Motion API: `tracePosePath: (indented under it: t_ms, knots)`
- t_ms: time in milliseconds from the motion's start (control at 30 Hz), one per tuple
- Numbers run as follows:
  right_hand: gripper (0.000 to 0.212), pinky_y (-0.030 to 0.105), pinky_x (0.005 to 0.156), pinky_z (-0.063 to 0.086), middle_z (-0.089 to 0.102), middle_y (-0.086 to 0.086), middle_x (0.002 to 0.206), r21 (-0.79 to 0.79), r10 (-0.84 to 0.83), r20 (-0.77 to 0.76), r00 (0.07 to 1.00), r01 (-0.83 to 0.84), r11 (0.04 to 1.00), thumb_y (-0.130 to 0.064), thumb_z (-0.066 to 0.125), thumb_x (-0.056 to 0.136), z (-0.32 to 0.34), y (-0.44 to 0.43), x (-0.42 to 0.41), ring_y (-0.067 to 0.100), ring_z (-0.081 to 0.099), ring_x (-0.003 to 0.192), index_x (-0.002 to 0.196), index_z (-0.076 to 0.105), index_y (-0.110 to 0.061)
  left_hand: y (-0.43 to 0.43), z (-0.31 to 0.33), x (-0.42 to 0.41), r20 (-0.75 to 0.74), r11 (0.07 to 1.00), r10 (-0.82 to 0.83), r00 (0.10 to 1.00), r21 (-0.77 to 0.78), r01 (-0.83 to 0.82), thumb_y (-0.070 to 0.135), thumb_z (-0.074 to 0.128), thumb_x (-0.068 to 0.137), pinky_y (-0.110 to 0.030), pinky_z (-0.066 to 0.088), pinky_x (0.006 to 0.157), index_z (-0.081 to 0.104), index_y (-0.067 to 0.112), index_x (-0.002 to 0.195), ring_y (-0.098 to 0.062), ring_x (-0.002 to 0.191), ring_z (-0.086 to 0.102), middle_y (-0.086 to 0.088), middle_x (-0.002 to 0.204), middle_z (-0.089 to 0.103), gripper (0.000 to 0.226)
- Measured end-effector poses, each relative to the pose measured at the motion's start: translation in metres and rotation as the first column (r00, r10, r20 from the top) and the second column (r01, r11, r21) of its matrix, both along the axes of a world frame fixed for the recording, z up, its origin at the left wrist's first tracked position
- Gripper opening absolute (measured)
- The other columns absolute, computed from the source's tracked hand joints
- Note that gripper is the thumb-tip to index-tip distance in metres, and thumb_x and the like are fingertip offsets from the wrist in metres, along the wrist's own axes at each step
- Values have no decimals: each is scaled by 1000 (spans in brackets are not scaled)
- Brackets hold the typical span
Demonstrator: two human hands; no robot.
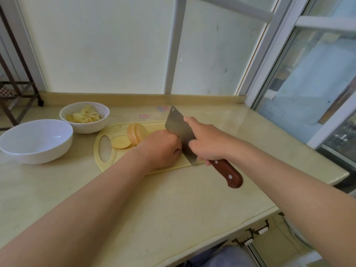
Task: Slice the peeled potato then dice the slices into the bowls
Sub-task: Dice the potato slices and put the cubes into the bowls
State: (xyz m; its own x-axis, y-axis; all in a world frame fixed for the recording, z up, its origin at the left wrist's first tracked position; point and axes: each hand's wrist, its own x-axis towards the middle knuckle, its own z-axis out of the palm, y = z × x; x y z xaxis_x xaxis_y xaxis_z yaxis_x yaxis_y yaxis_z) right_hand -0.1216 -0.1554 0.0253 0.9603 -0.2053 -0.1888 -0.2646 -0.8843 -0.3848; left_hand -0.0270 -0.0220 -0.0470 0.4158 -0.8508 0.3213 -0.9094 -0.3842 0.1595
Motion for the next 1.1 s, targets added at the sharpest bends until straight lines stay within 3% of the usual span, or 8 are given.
tracePosePath:
  t_ms: [300,467,567,633,767,900,1100]
  knots:
    - [82,32,54,60,60,3,95,29,-19,43,999,18,999,-11,43,93,0,0,-8,18,67,50,161,10,-44,2,3,-2,-20,1000,0,1000,-11,-1,19,56,86,-34,48,67,77,14,83,-23,74,57,-2,79,64,21]
    - [86,33,51,59,67,8,112,117,-58,61,996,51,992,-10,43,86,0,-8,-7,28,76,63,160,20,-45,2,2,1,-54,999,30,998,-36,-32,24,47,77,-39,50,65,73,13,74,-24,68,55,-2,74,62,28]
    - [82,33,51,59,67,9,108,124,-67,85,994,56,991,-8,42,88,7,-10,-10,29,77,68,158,24,-46,3,7,1,-68,993,82,994,-75,-87,16,52,79,-39,48,66,66,10,74,-25,73,53,-2,77,58,16]
    - [80,32,51,59,70,10,98,138,-99,109,989,84,987,-7,42,89,11,-15,-11,28,76,66,158,25,-44,1,11,3,-100,985,126,987,-104,-136,7,55,81,-36,45,71,66,9,83,-27,84,56,-5,87,59,11]
    - [79,27,43,49,71,16,81,249,-228,165,960,183,951,-3,43,91,10,-39,-20,21,64,46,160,28,-39,-3,13,2,-162,974,212,964,-51,-223,3,51,86,-37,47,82,61,10,108,-26,101,53,-7,110,55,26]
    - [70,29,43,45,70,13,66,472,-416,139,899,309,826,-1,46,92,-11,-68,-44,20,55,43,151,38,-38,-8,7,-5,-275,967,249,929,20,-253,10,45,90,-38,45,89,53,11,116,-26,105,51,-6,117,50,28]
    - [71,28,44,45,67,12,63,575,-472,81,878,345,742,-1,51,91,-43,-75,-55,22,56,47,148,40,-42,-13,0,-14,-351,961,278,894,99,-259,25,37,99,-38,37,107,30,8,147,-30,133,39,-12,150,34,51]
